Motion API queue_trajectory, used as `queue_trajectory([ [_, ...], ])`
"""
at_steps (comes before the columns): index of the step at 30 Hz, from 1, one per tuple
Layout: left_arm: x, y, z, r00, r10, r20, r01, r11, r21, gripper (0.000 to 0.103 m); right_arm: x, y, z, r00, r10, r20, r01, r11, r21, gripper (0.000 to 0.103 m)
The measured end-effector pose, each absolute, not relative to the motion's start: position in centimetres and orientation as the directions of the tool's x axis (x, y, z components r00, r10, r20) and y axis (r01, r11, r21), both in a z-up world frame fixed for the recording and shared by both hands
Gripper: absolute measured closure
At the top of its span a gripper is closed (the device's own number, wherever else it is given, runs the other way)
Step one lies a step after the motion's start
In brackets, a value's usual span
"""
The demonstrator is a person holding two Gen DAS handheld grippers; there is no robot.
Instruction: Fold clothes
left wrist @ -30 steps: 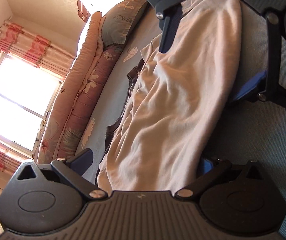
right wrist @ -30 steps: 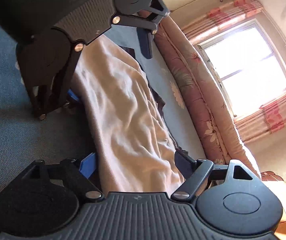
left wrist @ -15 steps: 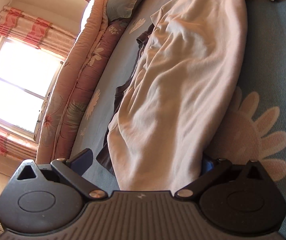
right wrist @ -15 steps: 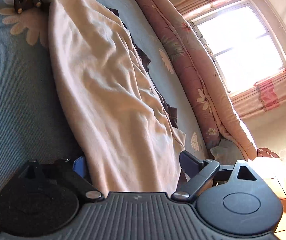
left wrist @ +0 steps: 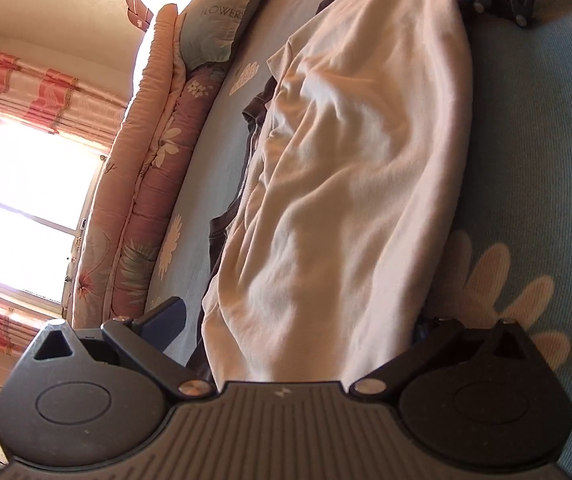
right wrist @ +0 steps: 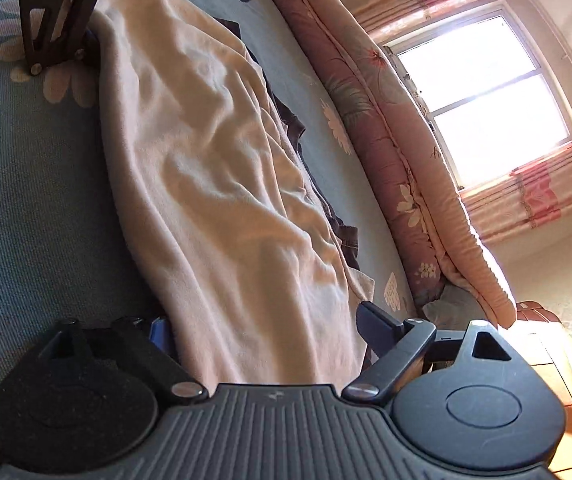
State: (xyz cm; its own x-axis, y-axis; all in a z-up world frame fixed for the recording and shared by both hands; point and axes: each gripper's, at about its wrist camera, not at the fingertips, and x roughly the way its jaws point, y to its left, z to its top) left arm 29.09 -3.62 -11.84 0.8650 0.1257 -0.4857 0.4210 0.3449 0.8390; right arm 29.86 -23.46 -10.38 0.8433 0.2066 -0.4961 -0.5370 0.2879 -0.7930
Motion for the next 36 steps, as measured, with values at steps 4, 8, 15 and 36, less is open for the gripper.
queue_trajectory([
  [4, 29.1, -2.3, -12.0, 0.852, 0.171, -0.494, 0.425, 0.324, 0.845, 0.001, 31.4, -27.2, -10.3, 0.850, 0.134, -0.509, -0.523, 0.321, -0.789, 0.009],
  [8, 29.4, -4.4, -12.5, 0.871, 0.150, -0.468, 0.430, 0.229, 0.873, 0.001, 31.2, -25.5, -10.7, 0.855, 0.143, -0.499, -0.519, 0.261, -0.814, 0.011],
  [15, 29.5, -4.4, -12.8, 0.867, 0.151, -0.474, 0.444, 0.194, 0.875, 0.004, 31.3, -24.4, -10.8, 0.831, 0.199, -0.520, -0.555, 0.218, -0.803, 0.017],
  [36, 27.3, -6.0, -17.0, 0.861, 0.167, -0.480, 0.465, 0.121, 0.877, 0.103, 29.1, -24.2, -15.0, 0.844, 0.148, -0.516, -0.529, 0.065, -0.846, 0.091],
])
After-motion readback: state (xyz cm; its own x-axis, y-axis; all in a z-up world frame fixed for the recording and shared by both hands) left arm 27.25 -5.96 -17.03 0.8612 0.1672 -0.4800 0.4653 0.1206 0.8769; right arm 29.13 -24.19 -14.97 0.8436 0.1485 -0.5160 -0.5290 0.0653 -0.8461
